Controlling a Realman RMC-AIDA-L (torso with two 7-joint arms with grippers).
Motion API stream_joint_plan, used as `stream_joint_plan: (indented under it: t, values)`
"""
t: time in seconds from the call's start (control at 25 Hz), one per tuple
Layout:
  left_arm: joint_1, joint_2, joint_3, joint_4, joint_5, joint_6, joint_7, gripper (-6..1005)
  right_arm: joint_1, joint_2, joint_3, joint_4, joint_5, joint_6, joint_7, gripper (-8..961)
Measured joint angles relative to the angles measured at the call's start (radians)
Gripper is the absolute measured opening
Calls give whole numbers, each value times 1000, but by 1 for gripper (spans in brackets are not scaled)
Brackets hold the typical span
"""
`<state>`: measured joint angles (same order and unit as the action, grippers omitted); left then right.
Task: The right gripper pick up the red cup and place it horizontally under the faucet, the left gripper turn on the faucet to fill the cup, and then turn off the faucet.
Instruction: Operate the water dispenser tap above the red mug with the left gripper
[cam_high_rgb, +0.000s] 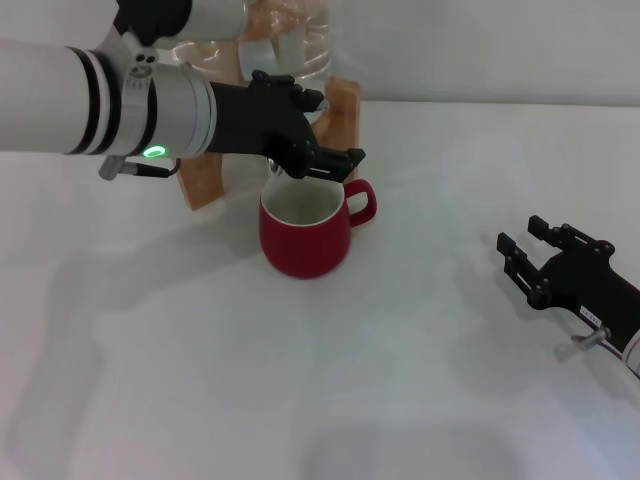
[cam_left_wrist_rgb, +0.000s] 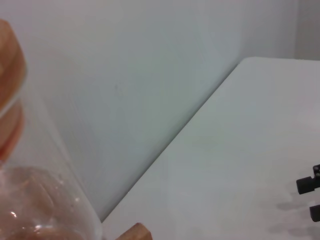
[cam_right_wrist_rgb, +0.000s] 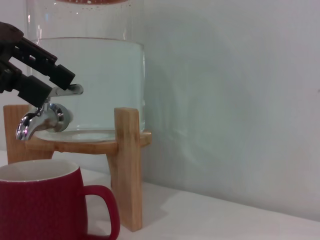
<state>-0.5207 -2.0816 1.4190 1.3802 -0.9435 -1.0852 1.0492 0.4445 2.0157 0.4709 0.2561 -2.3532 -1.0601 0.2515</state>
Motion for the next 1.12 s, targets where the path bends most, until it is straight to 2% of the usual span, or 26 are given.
stream_joint_plan:
  t: [0.2, 1.12]
  values:
    - [0, 0, 1, 0, 0, 6, 0, 876, -1, 0, 0, 0, 0, 0, 0, 428]
    - [4, 0, -5, 19, 0, 21, 0, 876, -1, -2, 0, -3, 0, -9, 0, 444]
